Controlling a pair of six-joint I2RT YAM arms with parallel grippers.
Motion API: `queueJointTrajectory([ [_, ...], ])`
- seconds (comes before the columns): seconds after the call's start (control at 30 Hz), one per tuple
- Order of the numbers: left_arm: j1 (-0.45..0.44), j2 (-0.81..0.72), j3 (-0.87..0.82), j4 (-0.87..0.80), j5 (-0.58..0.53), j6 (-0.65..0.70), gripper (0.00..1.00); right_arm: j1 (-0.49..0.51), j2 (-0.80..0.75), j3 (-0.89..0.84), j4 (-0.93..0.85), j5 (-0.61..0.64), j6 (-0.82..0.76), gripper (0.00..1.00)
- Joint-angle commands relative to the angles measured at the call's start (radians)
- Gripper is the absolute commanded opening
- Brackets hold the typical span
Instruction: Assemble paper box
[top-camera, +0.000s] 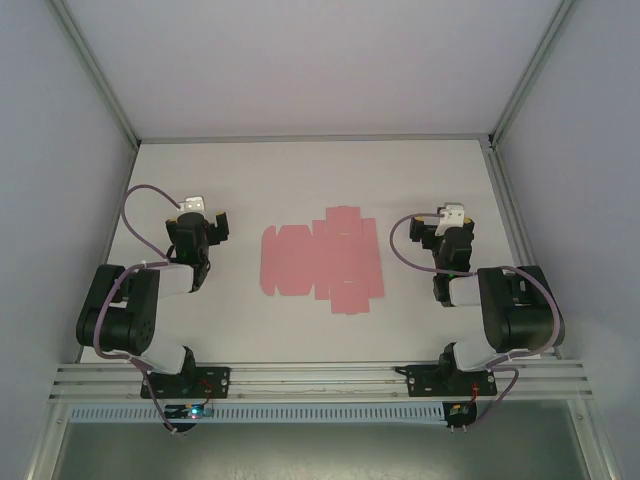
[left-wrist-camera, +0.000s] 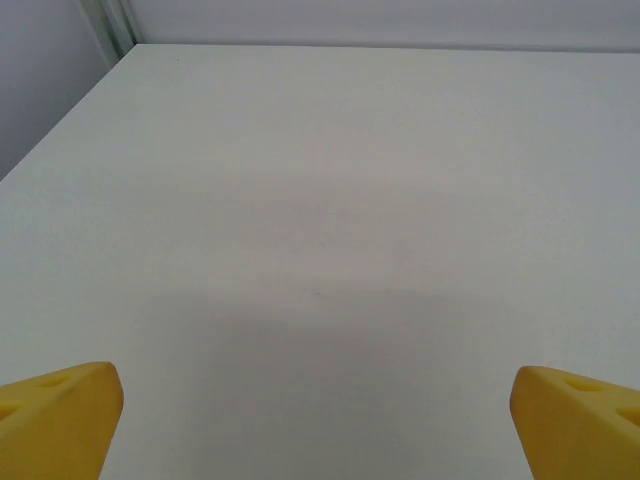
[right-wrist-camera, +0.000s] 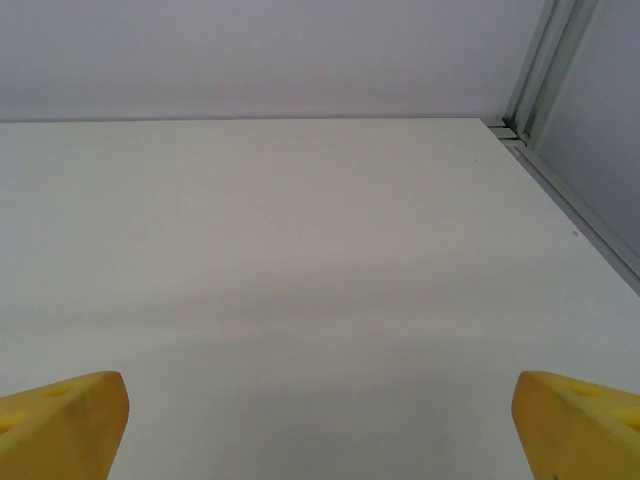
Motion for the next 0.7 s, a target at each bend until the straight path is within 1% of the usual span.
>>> queueJointTrajectory([
  [0.0, 0.011, -0.003, 0.007, -0.018, -0.002, 0.016, 1.0, 0.003, -0.007, 0.013, 0.006, -0.023, -0.008, 0.98],
  [0.17, 0.012, 0.0, 0.017, -0.034, 0.006, 0.019, 1.0, 0.003, -0.006, 0.012, 0.007, -0.023, -0.009, 0.98],
  [0.27, 0.011, 0.028, 0.096, -0.155, 0.018, 0.026, 1.0, 0.003, -0.005, 0.013, 0.006, -0.023, -0.006, 0.98],
  [0.3, 0.012, 0.047, 0.138, -0.219, 0.021, 0.026, 0.93, 0.003, -0.004, 0.013, 0.005, -0.023, -0.007, 0.98],
  [0.33, 0.011, 0.06, 0.168, -0.258, 0.022, 0.026, 0.84, 0.003, -0.005, 0.013, 0.006, -0.023, -0.006, 0.98],
  [0.37, 0.014, 0.058, 0.163, -0.251, 0.038, 0.028, 0.9, 0.003, -0.005, 0.014, 0.004, -0.023, -0.007, 0.98],
  [0.4, 0.027, 0.054, 0.158, -0.244, 0.107, 0.035, 1.0, 0.003, -0.004, 0.014, 0.005, -0.023, -0.005, 0.98],
  [0.43, 0.046, 0.051, 0.159, -0.248, 0.157, 0.032, 1.0, 0.003, -0.005, 0.013, 0.005, -0.024, -0.005, 0.98],
  [0.47, 0.056, 0.045, 0.147, -0.234, 0.169, 0.023, 1.0, 0.001, -0.006, 0.014, 0.005, -0.024, -0.005, 0.98],
  [0.53, 0.067, 0.026, 0.111, -0.185, 0.165, 0.005, 1.0, 0.001, -0.005, 0.013, 0.004, -0.026, -0.005, 0.98],
  [0.67, 0.067, 0.022, 0.103, -0.176, 0.16, 0.004, 1.0, 0.001, -0.006, 0.013, 0.005, -0.026, -0.004, 0.98],
])
